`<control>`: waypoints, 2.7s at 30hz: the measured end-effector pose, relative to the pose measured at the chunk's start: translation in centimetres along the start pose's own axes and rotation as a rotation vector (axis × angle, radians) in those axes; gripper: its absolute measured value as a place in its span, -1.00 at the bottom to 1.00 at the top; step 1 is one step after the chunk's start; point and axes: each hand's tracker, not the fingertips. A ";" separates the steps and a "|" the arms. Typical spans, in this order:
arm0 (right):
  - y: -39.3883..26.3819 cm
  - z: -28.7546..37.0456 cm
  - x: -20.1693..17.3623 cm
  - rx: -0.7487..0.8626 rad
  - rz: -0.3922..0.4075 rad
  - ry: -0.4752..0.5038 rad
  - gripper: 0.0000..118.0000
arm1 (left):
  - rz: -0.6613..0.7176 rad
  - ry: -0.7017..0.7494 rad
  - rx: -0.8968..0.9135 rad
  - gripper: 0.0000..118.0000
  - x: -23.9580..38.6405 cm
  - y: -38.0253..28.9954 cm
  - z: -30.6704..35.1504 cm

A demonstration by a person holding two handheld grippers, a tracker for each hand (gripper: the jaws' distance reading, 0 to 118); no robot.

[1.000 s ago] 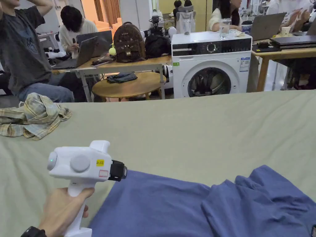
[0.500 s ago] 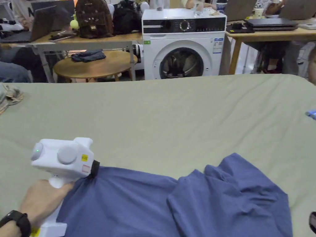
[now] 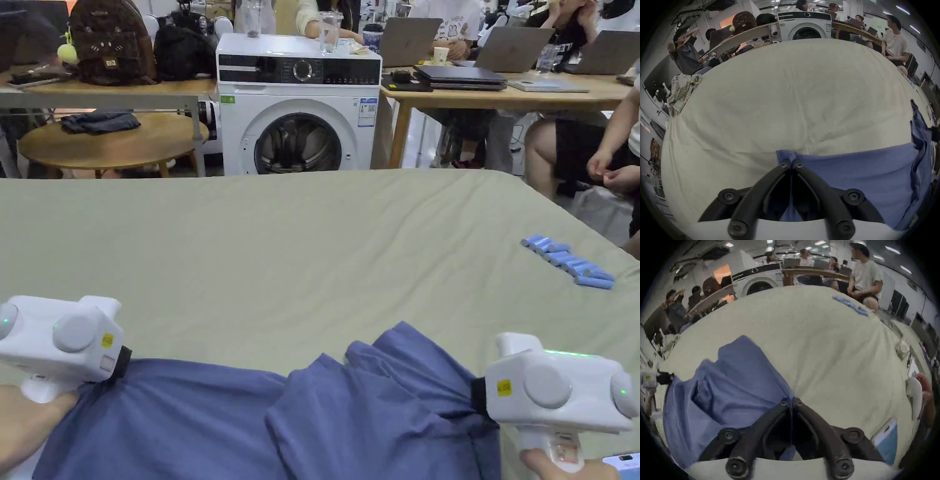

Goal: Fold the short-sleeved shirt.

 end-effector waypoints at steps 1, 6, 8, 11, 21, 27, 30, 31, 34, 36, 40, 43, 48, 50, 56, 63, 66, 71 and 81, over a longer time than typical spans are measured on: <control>0.0 -0.1 0.0 -0.015 0.001 0.015 -1.00 | 0.019 -0.001 0.007 -1.00 -0.3 0.0 0.2; 0.5 6.1 0.9 0.148 -0.057 0.101 -1.00 | 0.109 -0.072 0.258 -1.00 -2.5 -2.1 9.3; 2.0 8.9 0.7 0.224 -0.016 0.098 -1.00 | 0.111 -0.095 0.340 -1.00 -3.4 -3.2 13.8; 5.1 13.6 0.4 0.316 -0.012 0.133 -1.00 | 0.097 -0.074 0.482 -1.00 -4.4 -4.8 20.8; 14.0 29.0 -3.7 0.631 0.065 0.099 -1.00 | 0.145 0.092 0.843 -1.00 -8.6 -4.9 39.0; 19.3 32.7 -5.8 0.682 0.056 0.122 -1.00 | 0.206 0.120 0.906 -1.00 -11.0 -1.8 42.9; 22.3 33.2 -7.7 0.721 0.094 0.079 -1.00 | 0.199 0.162 0.929 -1.00 -11.2 0.9 43.7; 23.2 33.5 -8.4 0.738 0.109 0.059 -1.00 | 0.194 0.175 0.927 -1.00 -11.4 1.9 43.9; 26.2 33.4 -9.9 0.754 0.131 0.026 -1.00 | 0.185 0.215 0.942 -1.00 -11.8 4.3 44.0; 28.1 33.4 -10.5 0.759 0.128 0.017 -1.00 | 0.184 0.222 0.944 -1.00 -12.3 5.7 43.9; 31.0 34.5 -11.7 0.837 0.126 -0.003 -1.00 | 0.242 0.224 0.957 -1.00 -12.6 7.9 43.5; 32.9 35.5 -12.7 0.841 0.171 -0.038 -1.00 | 0.234 0.247 0.966 -1.00 -12.7 9.7 43.3; 35.3 37.1 -13.5 0.873 0.157 -0.077 -1.00 | 0.229 0.252 0.979 -1.00 -13.2 12.1 43.9; 35.8 37.3 -13.7 0.874 0.146 -0.057 -1.00 | 0.209 0.293 0.976 -1.00 -13.3 12.9 43.8; 36.9 36.2 -14.9 0.892 0.188 -0.085 -1.00 | 0.223 0.273 0.974 -1.00 -13.9 13.0 42.5; 33.8 32.9 -13.6 0.830 0.167 0.024 -1.00 | 0.197 0.120 0.956 -1.00 -14.3 9.1 39.3; 29.9 32.5 -12.0 0.814 0.171 0.083 -1.00 | 0.199 0.079 0.932 -1.00 -14.2 5.2 38.3; 20.7 32.6 -8.6 0.783 0.212 0.142 -1.00 | 0.175 0.024 0.858 -1.00 -11.6 -4.1 37.7; -0.9 29.9 -0.7 0.591 0.218 0.209 -1.00 | 0.208 -0.090 0.738 -1.00 -6.3 -25.0 34.9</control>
